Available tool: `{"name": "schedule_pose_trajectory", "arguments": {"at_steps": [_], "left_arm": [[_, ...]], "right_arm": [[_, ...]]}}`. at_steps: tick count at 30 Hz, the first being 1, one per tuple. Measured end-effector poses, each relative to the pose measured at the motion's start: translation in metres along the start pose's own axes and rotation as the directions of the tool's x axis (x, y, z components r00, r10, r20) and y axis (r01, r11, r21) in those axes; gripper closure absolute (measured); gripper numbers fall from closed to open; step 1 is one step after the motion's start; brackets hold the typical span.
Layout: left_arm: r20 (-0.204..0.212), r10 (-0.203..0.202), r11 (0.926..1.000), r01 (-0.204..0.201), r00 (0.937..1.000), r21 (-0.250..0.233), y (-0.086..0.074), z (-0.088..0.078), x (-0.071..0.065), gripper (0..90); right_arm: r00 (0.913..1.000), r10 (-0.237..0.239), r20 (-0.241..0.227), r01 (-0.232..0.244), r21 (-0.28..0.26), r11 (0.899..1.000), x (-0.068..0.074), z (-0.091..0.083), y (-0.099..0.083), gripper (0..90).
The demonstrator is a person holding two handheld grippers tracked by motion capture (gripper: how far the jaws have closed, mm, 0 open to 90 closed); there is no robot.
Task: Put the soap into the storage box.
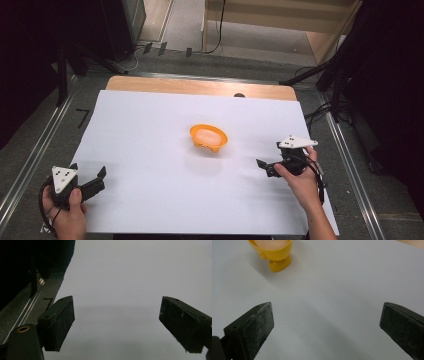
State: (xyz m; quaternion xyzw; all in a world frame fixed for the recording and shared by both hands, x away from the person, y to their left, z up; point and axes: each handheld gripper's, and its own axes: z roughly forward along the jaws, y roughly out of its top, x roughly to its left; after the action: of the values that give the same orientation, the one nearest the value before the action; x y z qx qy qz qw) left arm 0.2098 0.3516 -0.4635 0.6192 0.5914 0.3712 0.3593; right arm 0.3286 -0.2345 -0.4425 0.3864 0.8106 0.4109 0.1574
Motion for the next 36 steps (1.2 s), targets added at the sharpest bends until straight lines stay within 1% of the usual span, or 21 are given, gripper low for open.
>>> {"name": "schedule_pose_trajectory", "arguments": {"at_steps": [8, 9, 10, 11, 12, 13, 15, 16, 18, 21, 29, 31, 33, 35, 36], "left_arm": [[-0.002, 0.001, 1.0, -0.001, 1.0, -0.003, 0.0, 0.0, 0.0, 13.8], [-0.002, 0.0, 1.0, 0.0, 1.0, -0.003, 0.0, 0.0, 0.0, 13.8], [-0.002, 0.0, 1.0, 0.0, 1.0, -0.003, 0.0, 0.0, 0.0, 13.8], [-0.002, -0.001, 1.0, 0.001, 1.0, -0.005, 0.0, 0.0, -0.001, 13.8], [-0.003, 0.001, 1.0, -0.001, 1.0, -0.004, 0.0, 0.0, -0.001, 13.8], [-0.003, 0.001, 1.0, -0.001, 1.0, -0.004, 0.0, 0.0, -0.001, 13.8], [-0.004, 0.001, 1.0, -0.001, 1.0, -0.003, 0.0, 0.0, -0.001, 13.8], [-0.004, 0.001, 1.0, -0.001, 1.0, -0.003, 0.0, 0.0, -0.001, 13.8], [-0.004, 0.003, 1.0, -0.003, 1.0, -0.003, 0.0, 0.0, -0.001, 13.8], [-0.004, 0.005, 1.0, -0.005, 1.0, -0.002, 0.0, 0.0, -0.001, 13.8], [-0.006, 0.006, 1.0, -0.006, 1.0, -0.003, 0.0, 0.0, -0.001, 13.8], [-0.007, 0.006, 1.0, -0.006, 1.0, -0.004, 0.0, 0.0, -0.001, 13.9], [-0.006, 0.006, 1.0, -0.006, 1.0, -0.004, 0.0, 0.0, -0.001, 13.8], [-0.007, 0.006, 1.0, -0.006, 1.0, -0.004, 0.0, -0.001, -0.001, 13.8], [-0.007, 0.007, 1.0, -0.007, 1.0, -0.004, 0.0, -0.001, -0.001, 13.9]], "right_arm": [[0.9996, 0.023, 0.014, -0.022, -0.043, 0.999, -0.005, -0.012, -0.018, 0.0], [0.9993, 0.027, 0.025, -0.026, -0.05, 0.998, -0.007, -0.015, -0.023, 0.0], [0.9993, 0.032, 0.021, -0.03, -0.057, 0.998, -0.008, -0.016, -0.026, 0.0], [0.9993, 0.032, 0.021, -0.03, -0.057, 0.998, -0.008, -0.016, -0.026, 0.0], [0.9986, 0.046, 0.028, -0.044, -0.062, 0.997, -0.009, -0.02, -0.032, 0.0], [0.9986, 0.046, 0.028, -0.044, -0.062, 0.997, -0.009, -0.02, -0.032, 0.0], [0.9975, 0.059, 0.038, -0.056, -0.071, 0.996, -0.012, -0.024, -0.041, 0.0], [0.9975, 0.059, 0.038, -0.056, -0.071, 0.996, -0.012, -0.024, -0.041, 0.0], [0.9962, 0.072, 0.049, -0.068, -0.079, 0.995, -0.014, -0.03, -0.05, 0.0], [0.9954, 0.079, 0.054, -0.074, -0.088, 0.993, -0.017, -0.035, -0.058, 0.0], [0.9892, 0.123, 0.079, -0.113, -0.124, 0.986, -0.025, -0.051, -0.079, 0.0], [0.9885, 0.126, 0.084, -0.115, -0.128, 0.985, -0.027, -0.053, -0.082, 0.0], [0.9839, 0.149, 0.098, -0.134, -0.148, 0.98, -0.031, -0.061, -0.09, 0.0], [0.9823, 0.156, 0.105, -0.138, -0.154, 0.978, -0.032, -0.064, -0.093, 0.0], [0.9787, 0.17, 0.116, -0.149, -0.167, 0.975, -0.035, -0.069, -0.098, 0.0]]}}
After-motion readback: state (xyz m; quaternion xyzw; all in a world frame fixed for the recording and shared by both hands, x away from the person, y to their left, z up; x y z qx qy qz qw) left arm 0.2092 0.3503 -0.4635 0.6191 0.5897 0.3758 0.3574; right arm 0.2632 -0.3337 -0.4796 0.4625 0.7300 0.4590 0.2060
